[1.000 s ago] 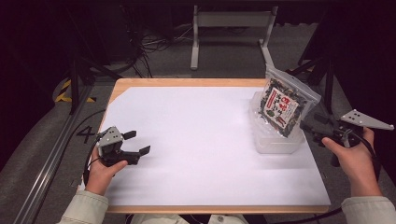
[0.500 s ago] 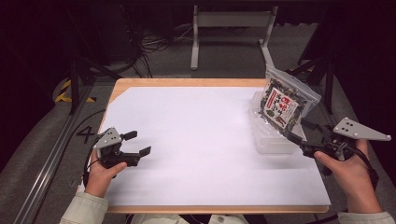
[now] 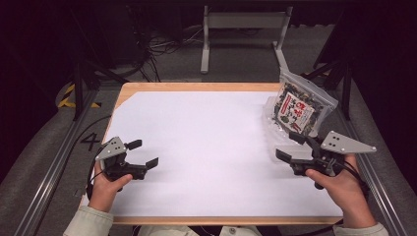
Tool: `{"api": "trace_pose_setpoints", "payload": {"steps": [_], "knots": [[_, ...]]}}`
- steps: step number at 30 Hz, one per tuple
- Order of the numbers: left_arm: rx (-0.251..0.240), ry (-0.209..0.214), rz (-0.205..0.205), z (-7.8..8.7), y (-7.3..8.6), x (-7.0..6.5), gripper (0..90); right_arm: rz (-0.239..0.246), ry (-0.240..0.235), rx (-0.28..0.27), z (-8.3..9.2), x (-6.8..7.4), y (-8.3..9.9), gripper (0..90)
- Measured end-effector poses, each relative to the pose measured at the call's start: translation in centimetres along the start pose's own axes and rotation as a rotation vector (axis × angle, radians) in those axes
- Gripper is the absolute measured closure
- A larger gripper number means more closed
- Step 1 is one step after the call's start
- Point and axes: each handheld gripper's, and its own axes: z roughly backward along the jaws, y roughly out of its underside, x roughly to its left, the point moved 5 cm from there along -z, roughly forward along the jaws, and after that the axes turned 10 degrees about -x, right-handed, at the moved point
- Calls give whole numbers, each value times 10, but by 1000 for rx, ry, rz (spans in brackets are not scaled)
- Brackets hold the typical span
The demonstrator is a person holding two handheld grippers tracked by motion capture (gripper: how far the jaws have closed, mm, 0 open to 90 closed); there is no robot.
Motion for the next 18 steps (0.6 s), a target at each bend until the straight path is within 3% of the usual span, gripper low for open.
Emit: {"api": "trace_pose_setpoints", "payload": {"steps": [8, 15, 18], "knots": [[8, 13, -17, 8, 6, -6, 58, -8, -39, 7, -17, 11, 24, 247], [1, 30, -4, 10, 10, -7, 47, -9, -74, -9, -28, 18, 45, 251], [0, 35, -20, 9, 11, -7, 37, -13, -78, -6, -31, 19, 53, 251]]}}
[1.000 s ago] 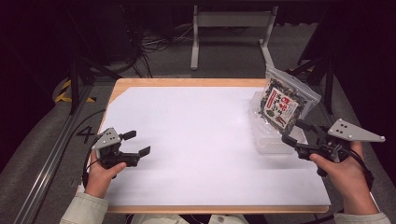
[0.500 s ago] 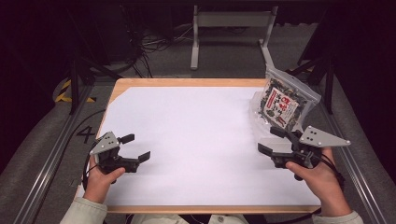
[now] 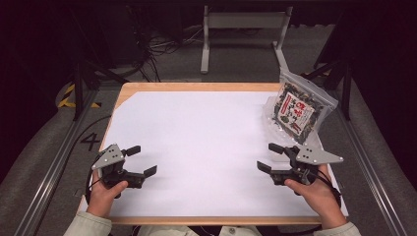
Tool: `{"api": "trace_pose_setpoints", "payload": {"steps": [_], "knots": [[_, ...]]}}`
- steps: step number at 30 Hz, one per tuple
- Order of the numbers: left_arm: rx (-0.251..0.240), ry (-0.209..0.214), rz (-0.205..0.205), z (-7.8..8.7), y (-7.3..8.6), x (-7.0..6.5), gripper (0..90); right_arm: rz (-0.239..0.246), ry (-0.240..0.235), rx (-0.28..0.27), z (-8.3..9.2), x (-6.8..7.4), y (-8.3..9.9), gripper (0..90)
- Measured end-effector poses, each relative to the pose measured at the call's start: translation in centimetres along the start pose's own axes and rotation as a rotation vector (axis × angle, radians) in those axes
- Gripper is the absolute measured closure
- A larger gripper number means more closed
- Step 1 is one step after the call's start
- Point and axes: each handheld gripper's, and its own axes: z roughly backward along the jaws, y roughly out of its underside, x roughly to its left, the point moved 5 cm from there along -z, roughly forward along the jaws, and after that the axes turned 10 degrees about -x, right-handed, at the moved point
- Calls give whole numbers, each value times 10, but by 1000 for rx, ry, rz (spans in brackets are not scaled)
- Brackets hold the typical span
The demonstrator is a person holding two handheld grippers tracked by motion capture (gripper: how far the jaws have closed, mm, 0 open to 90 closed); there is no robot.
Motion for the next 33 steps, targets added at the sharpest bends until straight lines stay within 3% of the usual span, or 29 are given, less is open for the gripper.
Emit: {"api": "trace_pose_setpoints", "payload": {"steps": [10, 22, 27, 33], "knots": [[7, 18, -2, -4, 9, -1, 10, -10, 0, 32, -9, -3, 33, 252], [24, 23, 8, -8, 19, -2, 10, 35, 14, 191, -24, -7, 74, 243], [24, 20, 12, -9, 22, -2, 10, -2, 44, 219, -26, -12, 75, 233], [32, 21, 13, -10, 24, -3, 10, -8, 27, 269, -30, -12, 78, 197]]}}
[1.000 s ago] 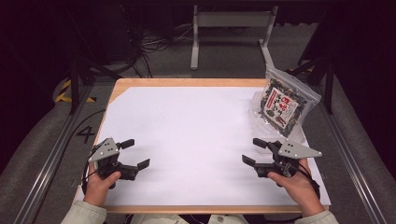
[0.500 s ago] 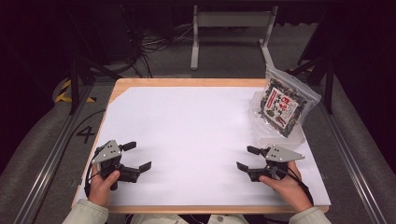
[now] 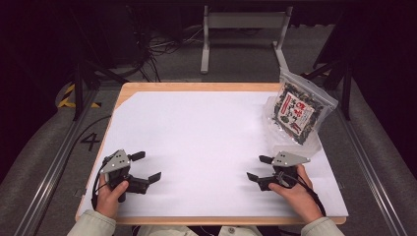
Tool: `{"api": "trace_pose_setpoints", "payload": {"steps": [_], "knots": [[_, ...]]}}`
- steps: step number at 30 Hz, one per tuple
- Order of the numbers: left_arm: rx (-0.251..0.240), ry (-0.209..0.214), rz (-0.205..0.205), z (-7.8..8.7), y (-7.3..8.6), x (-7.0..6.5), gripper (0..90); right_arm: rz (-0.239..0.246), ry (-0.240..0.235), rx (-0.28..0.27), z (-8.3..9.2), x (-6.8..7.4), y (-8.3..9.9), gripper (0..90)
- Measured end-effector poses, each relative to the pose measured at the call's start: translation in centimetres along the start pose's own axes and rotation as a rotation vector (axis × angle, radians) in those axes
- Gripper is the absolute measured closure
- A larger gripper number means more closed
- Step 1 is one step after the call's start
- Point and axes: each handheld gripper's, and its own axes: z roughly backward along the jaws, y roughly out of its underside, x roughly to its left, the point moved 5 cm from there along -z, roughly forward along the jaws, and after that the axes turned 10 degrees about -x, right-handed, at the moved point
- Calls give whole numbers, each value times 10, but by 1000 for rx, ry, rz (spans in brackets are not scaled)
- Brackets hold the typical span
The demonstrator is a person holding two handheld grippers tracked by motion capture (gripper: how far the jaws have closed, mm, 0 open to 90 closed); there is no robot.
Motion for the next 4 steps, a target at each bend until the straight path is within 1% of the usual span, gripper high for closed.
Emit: {"api": "trace_pose_setpoints", "payload": {"steps": [4], "knots": [[0, 0, -2, -1, 0, 0, 11, 15, -11, 12, -1, 2, 0, 213]]}}
